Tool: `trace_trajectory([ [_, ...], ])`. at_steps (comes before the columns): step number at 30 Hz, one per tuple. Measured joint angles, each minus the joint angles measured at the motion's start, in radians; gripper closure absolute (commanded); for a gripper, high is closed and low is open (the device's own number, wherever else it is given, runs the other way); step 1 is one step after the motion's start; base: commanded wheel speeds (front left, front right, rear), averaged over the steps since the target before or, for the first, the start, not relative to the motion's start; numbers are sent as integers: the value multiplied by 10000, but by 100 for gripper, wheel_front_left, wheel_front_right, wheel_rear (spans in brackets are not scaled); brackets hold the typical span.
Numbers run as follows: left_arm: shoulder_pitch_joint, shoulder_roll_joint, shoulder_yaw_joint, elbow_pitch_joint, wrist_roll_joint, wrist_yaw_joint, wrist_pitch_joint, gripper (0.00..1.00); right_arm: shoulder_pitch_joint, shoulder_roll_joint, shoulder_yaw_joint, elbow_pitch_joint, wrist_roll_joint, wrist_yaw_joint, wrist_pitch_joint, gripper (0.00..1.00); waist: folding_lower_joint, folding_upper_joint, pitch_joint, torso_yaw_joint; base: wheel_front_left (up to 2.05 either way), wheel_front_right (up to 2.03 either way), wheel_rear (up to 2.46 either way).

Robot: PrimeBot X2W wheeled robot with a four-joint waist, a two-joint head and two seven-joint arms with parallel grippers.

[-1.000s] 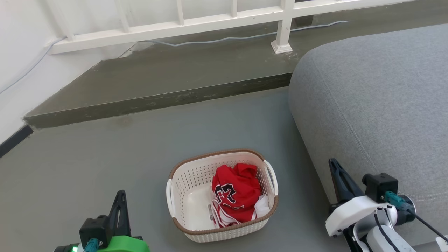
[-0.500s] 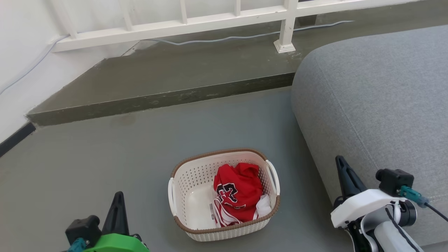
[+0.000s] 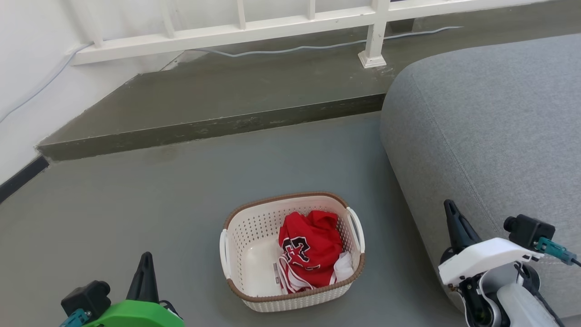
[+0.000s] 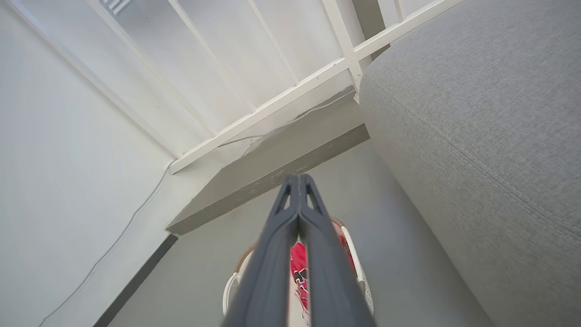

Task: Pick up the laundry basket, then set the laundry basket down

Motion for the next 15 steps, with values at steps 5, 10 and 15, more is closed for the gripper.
trace_trajectory([
  [5,-12,4,115,15,-637,-102,130,100,-2,21,-215,-8,568,94,153,100,0,0,9,29,0,0,0],
  [10,-46,17,199,48,-1264,-190,305,100,-9,56,-451,-8,1133,184,332,100,0,0,19,58,0,0,0],
  [15,-112,40,301,77,-1904,-288,464,100,-16,107,-669,-8,1710,280,462,100,0,0,28,87,0,0,0],
])
